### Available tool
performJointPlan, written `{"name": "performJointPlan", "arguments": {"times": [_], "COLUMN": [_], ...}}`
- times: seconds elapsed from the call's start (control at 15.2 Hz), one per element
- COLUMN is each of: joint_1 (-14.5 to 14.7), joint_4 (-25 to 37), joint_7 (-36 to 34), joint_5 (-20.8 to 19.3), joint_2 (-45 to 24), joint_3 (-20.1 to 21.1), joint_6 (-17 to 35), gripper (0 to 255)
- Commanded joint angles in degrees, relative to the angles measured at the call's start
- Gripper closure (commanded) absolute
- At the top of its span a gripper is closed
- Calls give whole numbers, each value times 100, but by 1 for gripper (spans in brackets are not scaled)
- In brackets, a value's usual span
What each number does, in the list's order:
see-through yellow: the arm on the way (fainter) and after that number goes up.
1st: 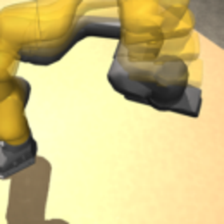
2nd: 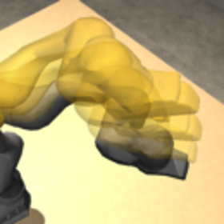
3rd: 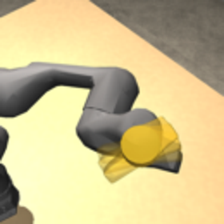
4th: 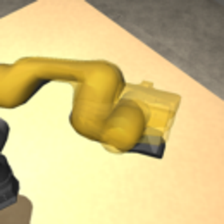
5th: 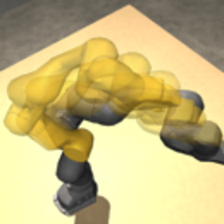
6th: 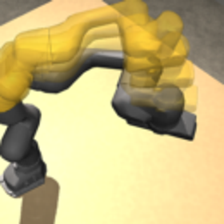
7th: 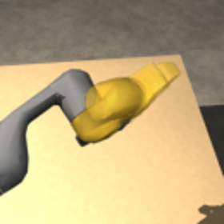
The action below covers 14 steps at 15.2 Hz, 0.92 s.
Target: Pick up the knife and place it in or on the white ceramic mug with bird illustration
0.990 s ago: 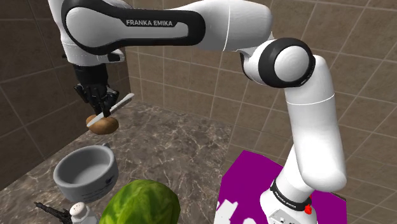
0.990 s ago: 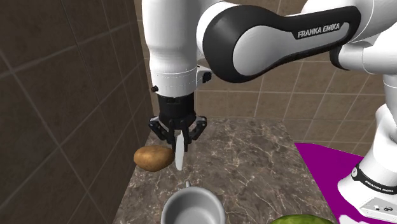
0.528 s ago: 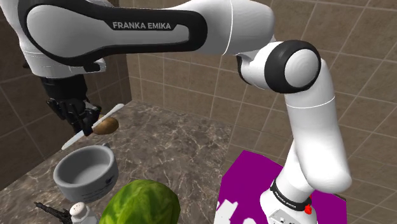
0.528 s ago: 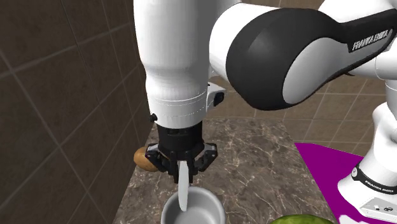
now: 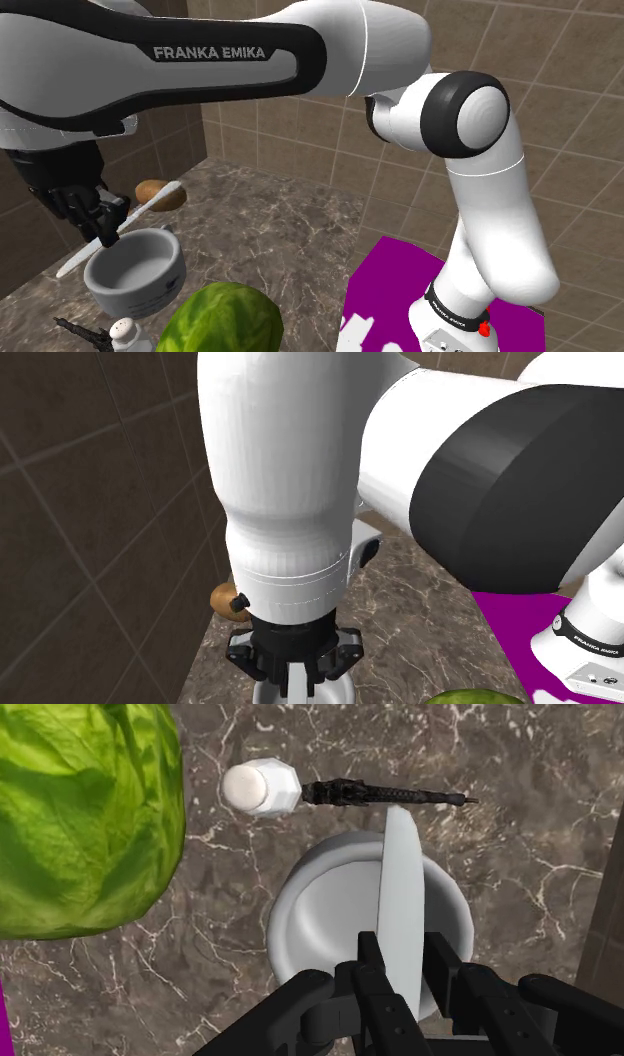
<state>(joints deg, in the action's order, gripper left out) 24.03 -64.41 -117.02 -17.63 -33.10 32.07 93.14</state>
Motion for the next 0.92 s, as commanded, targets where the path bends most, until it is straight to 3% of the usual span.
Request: {"name": "performJointPlan", "arguments": {"times": [0.0,0.86], "joint_1": [-23,-199], "joint_4": [-173,-1126], "joint_7": [-35,-131], "joint_5": [1,-28], "joint_2": [14,27], "joint_3": [2,-21], "joint_6": [155,1060], "gripper": [255,255]}}
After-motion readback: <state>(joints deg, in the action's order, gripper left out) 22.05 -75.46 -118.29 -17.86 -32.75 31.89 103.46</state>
